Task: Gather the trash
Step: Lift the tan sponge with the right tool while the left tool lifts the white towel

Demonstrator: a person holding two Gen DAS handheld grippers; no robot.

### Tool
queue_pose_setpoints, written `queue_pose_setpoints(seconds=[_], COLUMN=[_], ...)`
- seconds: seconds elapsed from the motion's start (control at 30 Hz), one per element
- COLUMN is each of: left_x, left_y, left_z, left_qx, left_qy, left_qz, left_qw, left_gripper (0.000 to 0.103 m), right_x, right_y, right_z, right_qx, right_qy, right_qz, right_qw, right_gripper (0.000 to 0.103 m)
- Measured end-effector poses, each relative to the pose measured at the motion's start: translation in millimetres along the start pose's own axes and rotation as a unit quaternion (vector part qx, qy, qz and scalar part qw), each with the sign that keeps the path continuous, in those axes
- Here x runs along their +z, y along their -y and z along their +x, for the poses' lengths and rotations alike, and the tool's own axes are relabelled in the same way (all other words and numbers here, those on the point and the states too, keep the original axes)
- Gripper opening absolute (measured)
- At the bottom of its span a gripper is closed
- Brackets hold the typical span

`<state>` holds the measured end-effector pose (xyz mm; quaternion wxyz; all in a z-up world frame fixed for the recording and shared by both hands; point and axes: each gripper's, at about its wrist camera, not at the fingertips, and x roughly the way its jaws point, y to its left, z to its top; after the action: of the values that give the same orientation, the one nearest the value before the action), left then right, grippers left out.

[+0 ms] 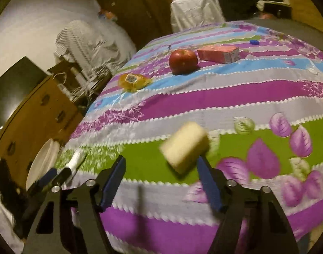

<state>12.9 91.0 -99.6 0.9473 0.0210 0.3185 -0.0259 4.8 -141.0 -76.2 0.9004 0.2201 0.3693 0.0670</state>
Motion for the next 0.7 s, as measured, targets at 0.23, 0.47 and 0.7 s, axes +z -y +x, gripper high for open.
queue_pose_setpoints(seconds=[0.23, 0.47, 0.7], left_x=[-6.3, -6.8, -8.0], left_y=[8.2, 4.3, 7.1], left_z=[19.1, 19.0, 18.8], left_qx=[0.028, 0.038, 0.05], left_qy=[-0.011, -0.008, -0.005], left_qz=[0.005, -0.008, -0.003], left_qw=[0.9995, 0.9992, 0.9987], left_gripper=[0.059, 0.053, 0.055], right_x=[0.8, 5.3, 5.9], right_y=[-7.4, 14.7, 20.9], right_z=[18.1, 23.3, 0.3], right_qx=[-0.074, -0.093, -0.106], right_qy=[0.044, 0.035, 0.014], right_qz=[0.041, 0.03, -0.009], right_qw=[0.995, 0.995, 0.994], right_gripper=[0.054, 0.043, 0.043])
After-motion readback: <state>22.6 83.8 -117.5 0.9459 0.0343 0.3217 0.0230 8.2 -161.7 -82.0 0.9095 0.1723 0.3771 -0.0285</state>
